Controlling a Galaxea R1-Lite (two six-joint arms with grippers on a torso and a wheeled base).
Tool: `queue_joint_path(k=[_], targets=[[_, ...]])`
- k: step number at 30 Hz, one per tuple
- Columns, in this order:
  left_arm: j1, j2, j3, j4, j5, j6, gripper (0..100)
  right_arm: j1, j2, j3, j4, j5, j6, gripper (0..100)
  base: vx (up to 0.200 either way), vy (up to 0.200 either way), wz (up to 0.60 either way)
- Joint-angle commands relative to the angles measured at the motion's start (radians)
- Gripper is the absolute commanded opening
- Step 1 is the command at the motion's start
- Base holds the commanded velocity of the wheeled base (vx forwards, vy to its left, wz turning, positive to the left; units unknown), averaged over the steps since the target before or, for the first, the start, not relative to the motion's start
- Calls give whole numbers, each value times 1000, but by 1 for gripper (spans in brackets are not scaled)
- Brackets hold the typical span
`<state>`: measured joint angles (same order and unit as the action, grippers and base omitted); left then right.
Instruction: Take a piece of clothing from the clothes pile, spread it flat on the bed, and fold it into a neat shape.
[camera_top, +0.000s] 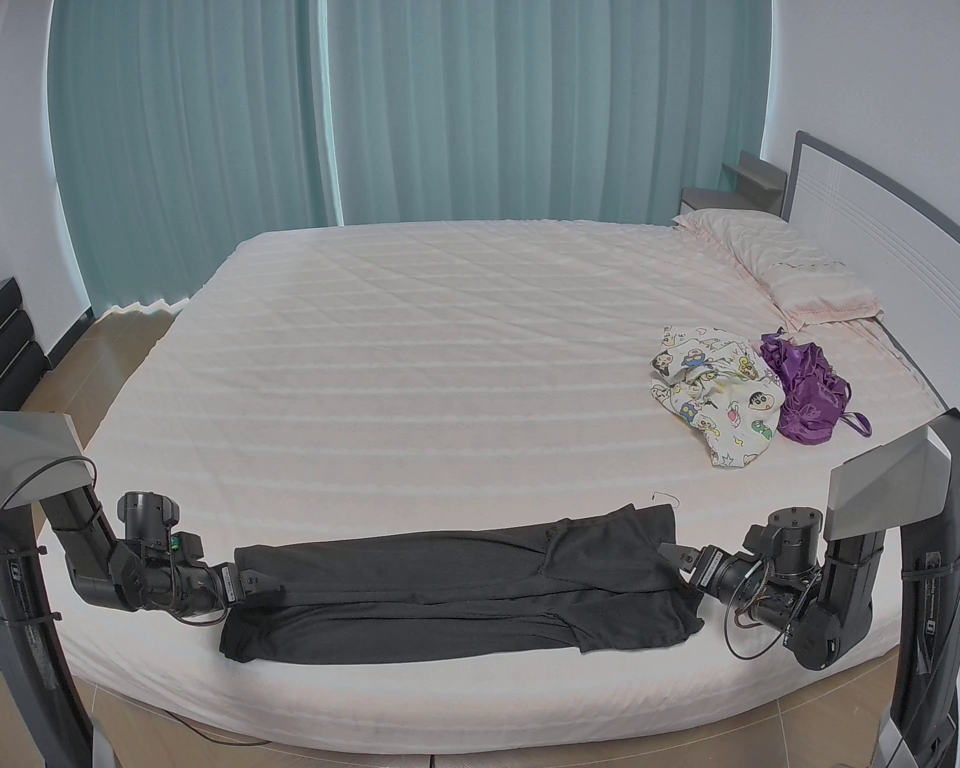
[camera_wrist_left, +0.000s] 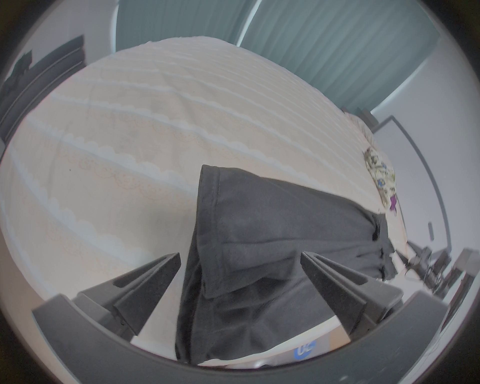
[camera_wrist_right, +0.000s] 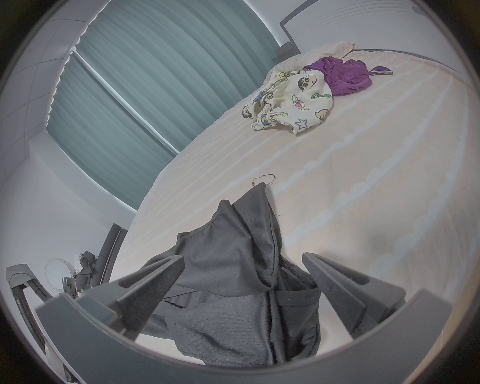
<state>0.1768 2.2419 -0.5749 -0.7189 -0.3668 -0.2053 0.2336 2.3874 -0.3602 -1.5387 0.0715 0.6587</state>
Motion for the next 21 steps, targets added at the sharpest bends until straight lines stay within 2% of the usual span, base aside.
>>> queue_joint_path(k=[1,8,13,20,21], targets=[[-30,21,-43,1,-3,-77,100,7,10,3,-3,-1,1,100,0,0,0],[-46,22,-37,1,-1,-63,100,9,9,3,-4,-2,1,100,0,0,0],[-51,39,-26,-2,5,20,100,9,7,3,-4,-6,1,100,0,0,0],[-59,45,-33,1,43,24,100,9,6,10,-6,-7,-1,100,0,0,0],[-59,45,-34,3,45,24,0,9,6,10,-9,-7,-1,100,0,0,0]])
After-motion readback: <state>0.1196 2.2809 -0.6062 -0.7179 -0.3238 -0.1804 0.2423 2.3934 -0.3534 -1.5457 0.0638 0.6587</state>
